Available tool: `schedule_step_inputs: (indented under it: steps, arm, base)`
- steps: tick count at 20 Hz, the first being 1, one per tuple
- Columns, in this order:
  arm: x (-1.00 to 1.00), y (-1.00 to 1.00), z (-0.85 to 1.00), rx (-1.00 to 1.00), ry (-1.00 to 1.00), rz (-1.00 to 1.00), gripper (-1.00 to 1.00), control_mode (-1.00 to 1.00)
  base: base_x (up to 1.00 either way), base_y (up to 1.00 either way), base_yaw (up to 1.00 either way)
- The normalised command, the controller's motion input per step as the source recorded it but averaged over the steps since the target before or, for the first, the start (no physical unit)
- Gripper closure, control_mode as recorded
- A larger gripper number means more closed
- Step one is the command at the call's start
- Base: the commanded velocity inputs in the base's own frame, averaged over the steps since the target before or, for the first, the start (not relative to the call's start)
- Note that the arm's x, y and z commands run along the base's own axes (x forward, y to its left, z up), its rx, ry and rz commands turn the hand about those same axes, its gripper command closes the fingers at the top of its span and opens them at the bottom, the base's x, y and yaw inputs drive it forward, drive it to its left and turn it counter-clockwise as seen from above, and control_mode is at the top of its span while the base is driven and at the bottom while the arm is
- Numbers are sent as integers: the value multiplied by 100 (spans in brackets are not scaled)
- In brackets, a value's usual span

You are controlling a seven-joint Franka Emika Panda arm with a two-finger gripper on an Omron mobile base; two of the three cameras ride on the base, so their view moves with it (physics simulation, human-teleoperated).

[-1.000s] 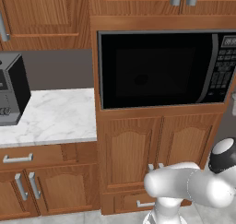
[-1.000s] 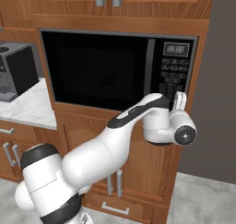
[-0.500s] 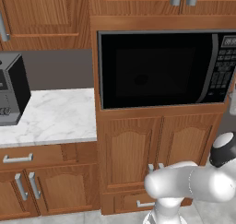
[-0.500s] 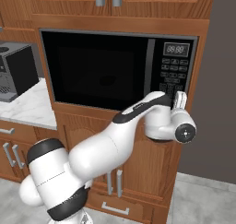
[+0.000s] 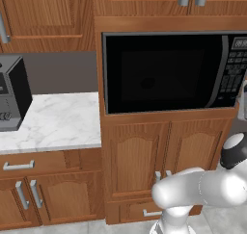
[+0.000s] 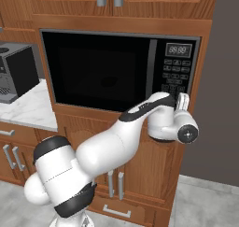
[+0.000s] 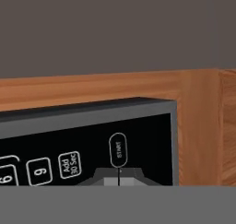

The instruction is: Transport the steak from the fridge to the microwave and turn on the microwave.

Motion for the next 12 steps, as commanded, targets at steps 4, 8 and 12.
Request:
schedule_step_inputs:
  steps: [4,8,12]
  arm:
    - [8,-8,-8,0,0,0,100,-100]
    - [4,-8,-6,0,0,0,100,-100]
    - [6,-4,-3,0,0,0,100,-100]
  base:
    - [0,0,0]
    - [0,0,0]
    - [0,0,0]
